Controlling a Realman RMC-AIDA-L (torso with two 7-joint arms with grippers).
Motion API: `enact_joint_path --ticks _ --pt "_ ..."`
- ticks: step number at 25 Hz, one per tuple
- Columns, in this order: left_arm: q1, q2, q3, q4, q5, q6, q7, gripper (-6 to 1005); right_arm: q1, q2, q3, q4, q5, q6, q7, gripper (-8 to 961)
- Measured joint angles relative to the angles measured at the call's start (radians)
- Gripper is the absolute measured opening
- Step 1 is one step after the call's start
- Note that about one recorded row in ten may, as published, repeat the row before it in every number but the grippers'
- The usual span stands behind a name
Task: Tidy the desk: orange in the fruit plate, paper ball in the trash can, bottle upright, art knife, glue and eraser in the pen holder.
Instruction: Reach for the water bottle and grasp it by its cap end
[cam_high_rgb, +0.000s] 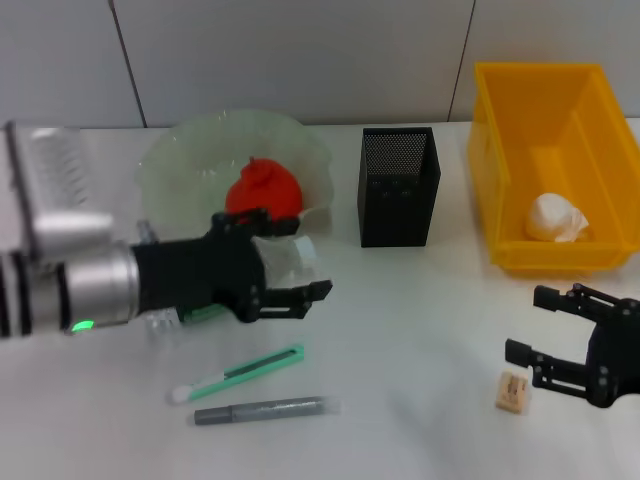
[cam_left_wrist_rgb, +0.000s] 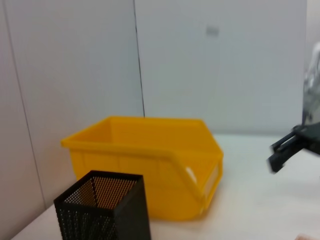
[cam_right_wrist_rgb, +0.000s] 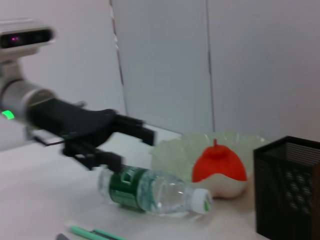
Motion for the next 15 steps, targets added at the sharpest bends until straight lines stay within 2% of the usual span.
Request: enact_joint_path --ticks 1,3,5,6,10,15 --pt "0.005 -0.001 0.051 0.099 0.072 -0.057 -0.098 781 0.000 0.000 0.010 -0.015 0.005 -0.021 -0.020 782" --pt "0.003 -0.004 0.120 0.223 0.210 -0.124 -0.252 779 -0.001 0.001 0.043 -0.047 0.013 -0.066 -0.060 781" --pt "-0.004 -0.006 0.151 0.273 0.283 -0.155 -0.333 778 -0.001 0.002 0.093 -0.081 0.014 -0.104 -0.091 781" --pt "-0.009 -0.007 0.169 0.302 0.333 -0.176 -0.393 778 0.001 0.001 0.156 -0.123 0.014 -0.139 -0.116 781" --pt "-0.005 -0.005 0.177 0.340 0.419 -0.208 -0.519 776 0.002 -0.001 0.231 -0.172 0.015 -0.180 -0.157 781" --pt "0.038 -0.003 0.178 0.347 0.448 -0.221 -0.521 773 -0.002 -0.002 0.271 -0.202 0.013 -0.194 -0.183 781"
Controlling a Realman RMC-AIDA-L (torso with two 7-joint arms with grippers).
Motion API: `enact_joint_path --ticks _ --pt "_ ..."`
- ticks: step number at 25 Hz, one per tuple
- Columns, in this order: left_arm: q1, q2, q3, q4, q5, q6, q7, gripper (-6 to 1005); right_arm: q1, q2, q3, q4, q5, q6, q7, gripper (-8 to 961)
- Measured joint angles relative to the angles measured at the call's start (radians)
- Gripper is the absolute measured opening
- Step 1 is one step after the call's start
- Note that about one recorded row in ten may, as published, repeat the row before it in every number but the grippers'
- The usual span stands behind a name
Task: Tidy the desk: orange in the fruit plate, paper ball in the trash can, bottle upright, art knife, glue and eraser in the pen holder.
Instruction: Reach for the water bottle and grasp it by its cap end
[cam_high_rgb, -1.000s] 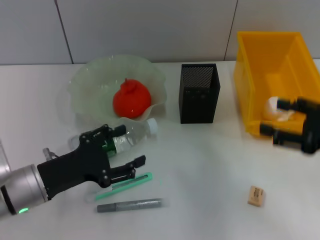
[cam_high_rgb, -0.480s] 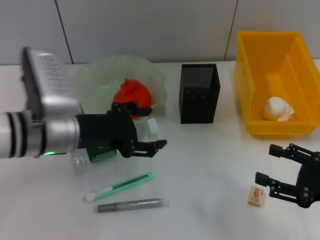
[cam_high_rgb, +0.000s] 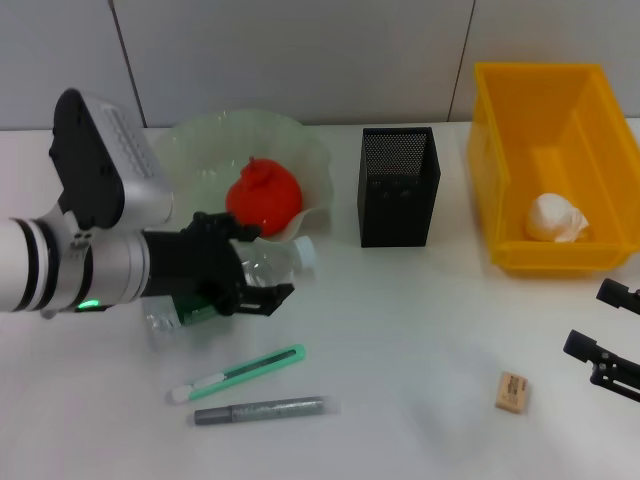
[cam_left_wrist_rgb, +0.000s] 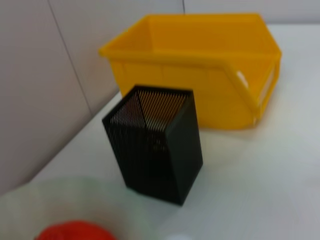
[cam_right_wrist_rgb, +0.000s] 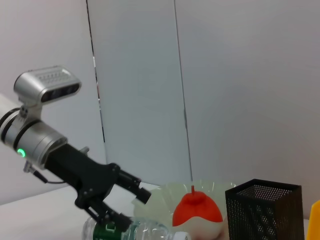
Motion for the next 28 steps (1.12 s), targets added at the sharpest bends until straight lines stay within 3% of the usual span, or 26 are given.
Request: enact_joint_path --ticks 14,19,24,28 --pt "0.009 0.000 -0.001 -0.042 0.033 -0.024 -0.004 765 0.036 -0.003 0.004 -0.007 -0.014 0.006 0.007 780" --pt "0.013 0.001 -0.001 -0.038 0.033 0.023 -0.007 762 0.042 -0.007 0.007 0.002 -0.023 0.007 0.033 780" --pt "0.044 0.001 -0.006 0.033 0.030 0.158 -0.008 759 0.045 -0.010 0.007 0.003 -0.024 0.007 0.045 780" --pt "0.090 -0.003 0.000 0.114 0.023 0.151 -0.001 757 0.045 -0.010 0.008 0.003 -0.024 0.007 0.045 779"
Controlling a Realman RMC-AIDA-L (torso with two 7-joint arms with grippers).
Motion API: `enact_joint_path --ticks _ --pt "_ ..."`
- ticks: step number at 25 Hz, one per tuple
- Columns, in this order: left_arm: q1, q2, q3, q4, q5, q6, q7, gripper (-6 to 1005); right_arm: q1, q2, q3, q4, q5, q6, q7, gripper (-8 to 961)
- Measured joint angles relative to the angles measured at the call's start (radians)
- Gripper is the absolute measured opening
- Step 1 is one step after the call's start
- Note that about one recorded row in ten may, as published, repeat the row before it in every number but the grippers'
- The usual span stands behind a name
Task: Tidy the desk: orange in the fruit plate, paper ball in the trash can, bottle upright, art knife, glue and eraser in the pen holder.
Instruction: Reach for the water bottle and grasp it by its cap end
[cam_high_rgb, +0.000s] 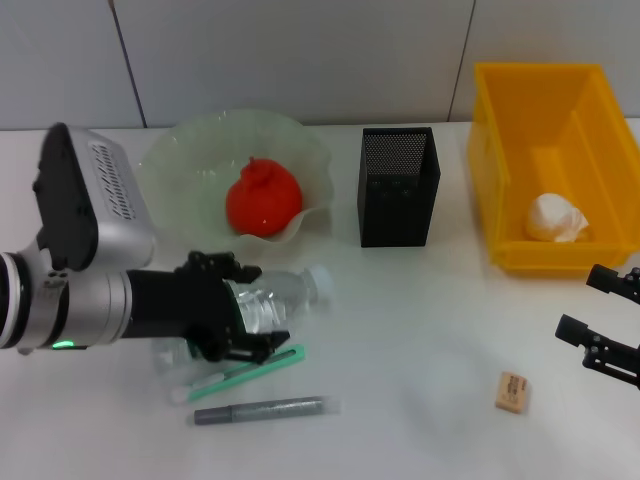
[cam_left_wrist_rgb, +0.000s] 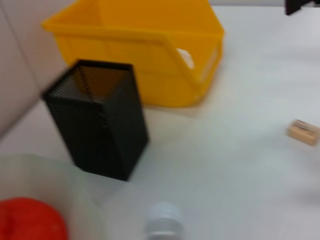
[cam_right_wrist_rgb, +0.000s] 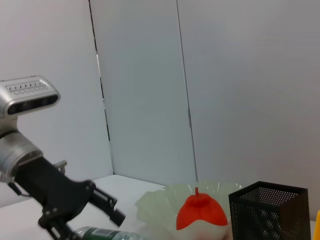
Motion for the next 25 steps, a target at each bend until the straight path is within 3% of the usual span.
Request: enact_joint_path --ticks 3,9,16,25 --pt "-0.010 -0.001 0.009 -0.003 -0.012 -0.056 -0.001 755 0.003 0.000 0.000 -0.001 0.000 0.000 0.000 779" --pt "-0.099 -0.003 0.089 -0.122 -0.018 -0.165 -0.015 752 0.007 0.001 0.000 0.000 0.000 -0.001 0.002 779" --pt "-0.259 -0.007 0.227 -0.336 -0.026 -0.297 -0.038 748 0.006 0.001 0.000 0.000 0.000 -0.002 0.016 779" --pt "-0.288 -0.008 0.234 -0.383 -0.027 -0.357 -0.044 743 0.007 0.001 0.003 -0.001 0.001 0.000 0.016 778"
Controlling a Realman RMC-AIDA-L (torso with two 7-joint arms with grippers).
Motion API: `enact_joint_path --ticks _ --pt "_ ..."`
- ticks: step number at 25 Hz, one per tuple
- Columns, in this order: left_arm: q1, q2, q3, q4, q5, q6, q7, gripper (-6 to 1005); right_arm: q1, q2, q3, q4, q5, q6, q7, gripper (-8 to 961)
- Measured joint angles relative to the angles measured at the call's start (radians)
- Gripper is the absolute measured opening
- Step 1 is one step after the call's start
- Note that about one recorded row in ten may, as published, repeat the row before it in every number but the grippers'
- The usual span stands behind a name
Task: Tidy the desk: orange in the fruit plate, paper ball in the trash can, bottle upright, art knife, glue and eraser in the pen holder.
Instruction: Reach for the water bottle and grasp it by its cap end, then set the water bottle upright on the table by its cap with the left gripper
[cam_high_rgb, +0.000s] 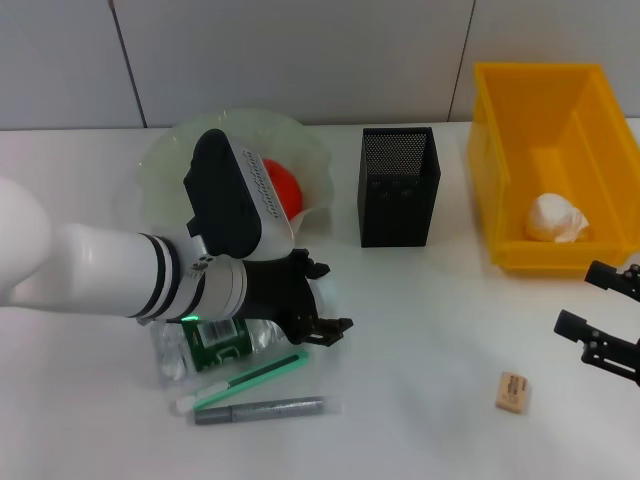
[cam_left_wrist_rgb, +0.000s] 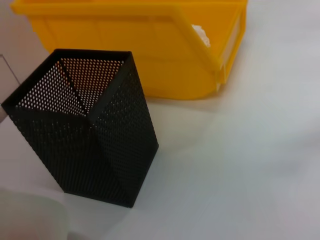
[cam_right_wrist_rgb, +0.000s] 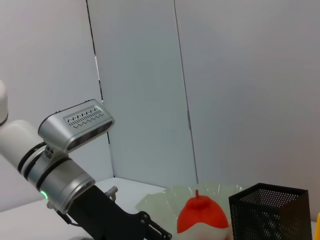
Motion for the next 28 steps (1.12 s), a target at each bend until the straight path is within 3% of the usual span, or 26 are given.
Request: enact_joint_path --ticks 5,11,18,21,28 --pt "-0.029 0.000 -0.005 -0.049 0.000 -0.015 -0.003 740 0.009 0.001 0.000 0.001 0.000 0.000 0.013 778" --pt "-0.047 0.000 0.000 -0.058 0.008 -0.009 -0.005 517 0.013 0.000 0.000 0.001 0.000 0.000 0.025 778" --pt "-0.053 0.000 0.003 -0.042 0.030 0.006 -0.017 445 0.014 -0.001 0.000 0.001 0.000 -0.002 0.033 777" --pt "0.041 0.008 -0.019 0.152 0.036 0.078 -0.046 443 0.012 -0.002 0.000 0.005 0.000 -0.007 0.037 777" --pt "0.114 0.011 -0.138 0.283 0.031 0.187 -0.047 440 0.013 -0.003 0.000 0.009 0.004 -0.008 0.039 777"
